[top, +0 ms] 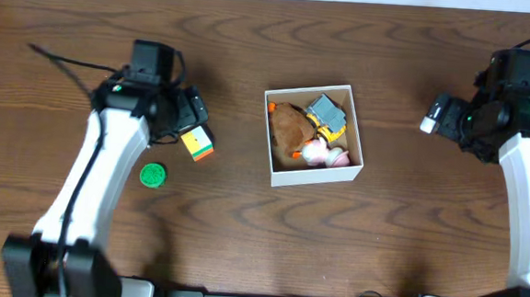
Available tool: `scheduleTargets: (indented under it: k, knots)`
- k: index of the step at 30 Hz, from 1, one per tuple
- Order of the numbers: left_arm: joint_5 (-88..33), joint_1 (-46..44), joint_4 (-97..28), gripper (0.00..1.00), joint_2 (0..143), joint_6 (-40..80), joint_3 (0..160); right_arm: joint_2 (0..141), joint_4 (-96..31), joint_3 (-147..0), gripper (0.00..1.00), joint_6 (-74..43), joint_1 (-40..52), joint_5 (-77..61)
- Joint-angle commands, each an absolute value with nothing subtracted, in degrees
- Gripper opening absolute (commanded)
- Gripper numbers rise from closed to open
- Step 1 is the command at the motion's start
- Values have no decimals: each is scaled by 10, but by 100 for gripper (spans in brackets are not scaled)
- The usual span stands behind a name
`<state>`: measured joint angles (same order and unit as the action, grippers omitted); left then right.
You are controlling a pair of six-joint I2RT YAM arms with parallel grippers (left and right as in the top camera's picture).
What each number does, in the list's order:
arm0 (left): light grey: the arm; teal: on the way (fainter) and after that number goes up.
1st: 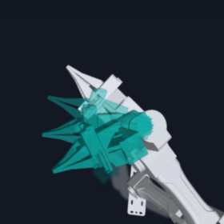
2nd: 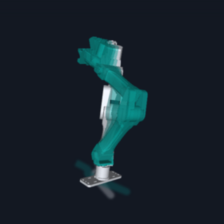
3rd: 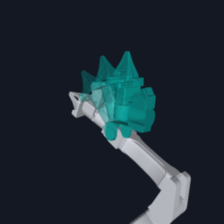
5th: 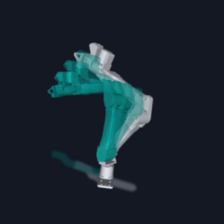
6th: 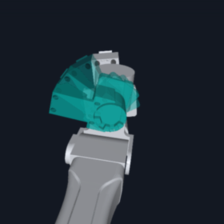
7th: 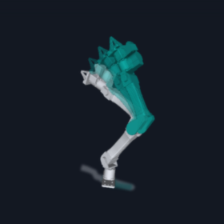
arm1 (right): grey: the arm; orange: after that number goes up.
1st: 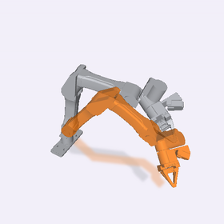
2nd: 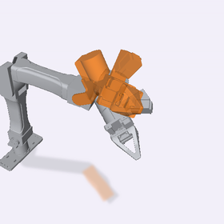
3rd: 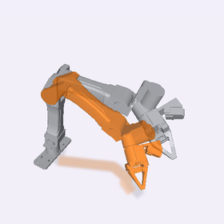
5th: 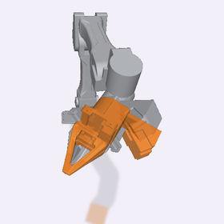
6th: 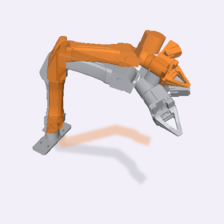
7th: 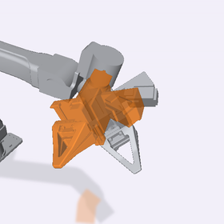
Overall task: Pack container
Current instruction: 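Grasp the small colored cube with the left gripper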
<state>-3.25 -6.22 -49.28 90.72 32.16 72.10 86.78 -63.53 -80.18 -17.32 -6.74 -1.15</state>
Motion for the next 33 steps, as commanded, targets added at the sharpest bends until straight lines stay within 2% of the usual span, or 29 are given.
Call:
scheduleTargets:
  k: [1,8,16,23,25,33]
  knots:
    - [-56,-62,-490,98,976,393,724,880,-637,-796,99,-149,-71,-20]
    - [-60,-62,-463,98,1081,393,724,883,-635,-796,99,-145,-71,-19]
    - [-60,-62,-456,100,1121,393,724,883,-635,-796,99,-140,-71,-20]
    - [-61,-62,-457,77,1120,393,724,883,-635,-796,99,-141,-71,-20]
    - [-61,-62,-457,68,1120,393,724,883,-635,-796,99,-141,-71,-20]
    - [-61,-62,-457,52,1120,393,724,883,-637,-796,99,-141,-71,-20]
